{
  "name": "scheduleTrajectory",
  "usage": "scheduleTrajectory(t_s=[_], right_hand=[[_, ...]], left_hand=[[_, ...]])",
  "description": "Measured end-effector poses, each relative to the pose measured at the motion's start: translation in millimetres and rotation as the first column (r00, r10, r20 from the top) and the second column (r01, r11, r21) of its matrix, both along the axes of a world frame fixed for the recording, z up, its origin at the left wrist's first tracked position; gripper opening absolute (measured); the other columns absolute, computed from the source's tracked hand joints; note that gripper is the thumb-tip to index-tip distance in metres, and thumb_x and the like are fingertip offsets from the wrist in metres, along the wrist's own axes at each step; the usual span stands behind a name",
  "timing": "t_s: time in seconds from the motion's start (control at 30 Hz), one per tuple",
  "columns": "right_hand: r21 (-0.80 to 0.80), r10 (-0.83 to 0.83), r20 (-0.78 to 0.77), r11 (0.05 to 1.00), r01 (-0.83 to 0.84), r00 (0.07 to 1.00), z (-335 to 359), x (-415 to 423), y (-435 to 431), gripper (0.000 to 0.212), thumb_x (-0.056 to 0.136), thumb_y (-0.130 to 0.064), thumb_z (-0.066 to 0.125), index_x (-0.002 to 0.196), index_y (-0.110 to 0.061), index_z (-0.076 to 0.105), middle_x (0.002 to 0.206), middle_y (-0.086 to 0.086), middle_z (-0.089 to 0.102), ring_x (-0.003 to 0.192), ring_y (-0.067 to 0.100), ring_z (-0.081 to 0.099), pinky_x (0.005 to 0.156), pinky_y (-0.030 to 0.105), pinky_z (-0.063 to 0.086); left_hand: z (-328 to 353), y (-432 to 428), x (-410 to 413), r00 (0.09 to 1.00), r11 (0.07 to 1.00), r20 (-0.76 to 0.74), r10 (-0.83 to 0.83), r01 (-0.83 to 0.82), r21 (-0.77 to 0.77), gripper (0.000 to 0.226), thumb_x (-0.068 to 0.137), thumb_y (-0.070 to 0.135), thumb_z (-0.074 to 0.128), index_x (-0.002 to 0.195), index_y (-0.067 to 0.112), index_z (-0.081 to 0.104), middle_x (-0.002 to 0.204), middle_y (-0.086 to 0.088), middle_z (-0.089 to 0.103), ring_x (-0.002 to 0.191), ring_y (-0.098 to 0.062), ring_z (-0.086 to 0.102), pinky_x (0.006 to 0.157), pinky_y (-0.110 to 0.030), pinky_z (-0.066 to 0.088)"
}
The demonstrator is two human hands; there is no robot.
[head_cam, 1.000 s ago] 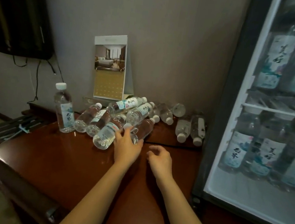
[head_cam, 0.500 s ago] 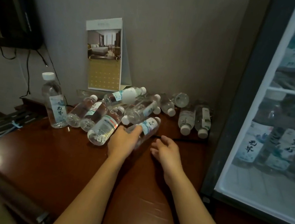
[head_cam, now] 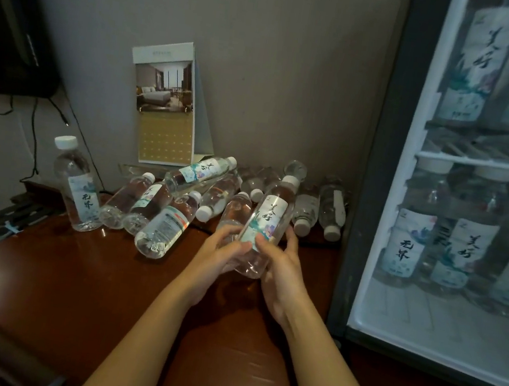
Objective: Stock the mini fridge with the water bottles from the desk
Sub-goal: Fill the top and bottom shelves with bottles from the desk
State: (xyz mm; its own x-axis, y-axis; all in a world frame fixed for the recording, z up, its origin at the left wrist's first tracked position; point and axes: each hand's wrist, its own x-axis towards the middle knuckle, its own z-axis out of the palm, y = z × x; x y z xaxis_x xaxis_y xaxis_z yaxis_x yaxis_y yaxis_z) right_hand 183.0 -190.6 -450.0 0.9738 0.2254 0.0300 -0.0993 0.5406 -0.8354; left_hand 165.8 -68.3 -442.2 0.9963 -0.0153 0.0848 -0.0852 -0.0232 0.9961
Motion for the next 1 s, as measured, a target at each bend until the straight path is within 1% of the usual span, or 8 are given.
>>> scheduleTrajectory(t_s=[0.1,0.2,0.27,0.4,0.5,0.6,0.83,1.0], right_hand=[[-0.029,0.000,0.018,1.000,0.000,1.000,-1.0,-0.2,-1.9,0.068,0.086,-0.006,0.061,0.140,-0.029,0.028,0.120,0.007,0.062,0.104,0.026,0.064,0.087,0.047,0.053],[-0.129,0.011,0.066,0.992,-0.002,0.998,0.3,-2.8,-5.6,0.060,0.084,-0.010,0.066,0.133,-0.026,0.036,0.114,0.004,0.064,0.097,0.020,0.067,0.074,0.035,0.058],[-0.197,0.018,0.092,0.980,0.001,0.996,1.5,-5.0,-6.3,0.058,0.081,-0.011,0.069,0.129,-0.026,0.040,0.113,0.001,0.063,0.097,0.016,0.066,0.067,0.025,0.056],[-0.367,0.054,0.194,0.930,0.021,0.980,2.0,-12.8,-2.2,0.059,0.077,-0.003,0.072,0.126,-0.017,0.043,0.112,0.002,0.064,0.099,0.013,0.066,0.075,0.024,0.056],[-0.523,0.098,0.241,0.851,0.045,0.966,5.6,-24.5,-1.3,0.054,0.074,-0.001,0.074,0.118,-0.018,0.047,0.107,0.000,0.065,0.098,0.013,0.064,0.075,0.025,0.056],[-0.607,0.112,0.261,0.792,0.072,0.959,8.1,-38.1,-5.5,0.049,0.073,-0.003,0.075,0.109,-0.020,0.048,0.105,0.001,0.064,0.099,0.016,0.062,0.078,0.032,0.056],[-0.689,0.160,0.295,0.719,0.094,0.942,11.2,-95.9,-38.3,0.063,0.068,-0.014,0.081,0.119,-0.019,0.045,0.110,-0.002,0.063,0.102,0.013,0.062,0.090,0.037,0.052],[-0.676,0.091,0.331,0.717,0.169,0.939,11.3,-130.7,-79.8,0.063,0.066,-0.015,0.082,0.118,-0.020,0.046,0.109,-0.004,0.065,0.101,0.010,0.062,0.091,0.038,0.052]], left_hand=[[-0.3,1.1,-4.2,0.999,0.998,0.007,-0.047,0.048,-0.036,0.047,0.068,0.018,0.071,0.109,0.031,0.054,0.105,0.002,0.066,0.094,-0.015,0.068,0.088,-0.034,0.054],[-4.0,3.4,-6.7,0.997,0.998,0.052,-0.063,0.063,0.004,0.057,0.073,0.000,0.073,0.111,0.037,0.052,0.102,0.006,0.070,0.096,-0.013,0.068,0.084,-0.034,0.055],[-7.4,4.0,-8.3,0.995,0.998,0.085,-0.058,0.055,0.039,0.068,0.071,-0.009,0.072,0.113,0.039,0.049,0.101,0.009,0.071,0.098,-0.012,0.068,0.079,-0.028,0.055],[-12.6,2.0,-16.9,0.991,0.992,0.131,-0.039,0.023,0.121,0.079,0.066,-0.018,0.071,0.118,0.037,0.046,0.113,0.004,0.066,0.103,-0.010,0.065,0.077,-0.023,0.054],[-16.0,4.7,-27.4,0.988,0.983,0.157,-0.018,-0.012,0.185,0.080,0.057,-0.013,0.075,0.116,0.034,0.048,0.115,-0.001,0.065,0.106,-0.014,0.064,0.082,-0.030,0.055],[-12.6,4.4,-42.0,0.989,0.958,0.151,-0.008,-0.035,0.283,0.076,0.050,0.002,0.078,0.111,0.039,0.050,0.113,0.004,0.065,0.107,-0.013,0.063,0.091,-0.043,0.053],[-9.4,-16.8,-95.3,0.987,0.895,0.122,-0.101,0.037,0.444,0.086,0.057,0.014,0.083,0.117,0.053,0.035,0.121,0.014,0.059,0.112,-0.002,0.057,0.095,-0.036,0.050],[-2.9,-53.4,-121.0,0.972,0.875,0.117,-0.206,0.129,0.467,0.087,0.059,0.017,0.084,0.130,0.032,0.038,0.122,0.008,0.059,0.113,-0.005,0.058,0.095,-0.036,0.051]])
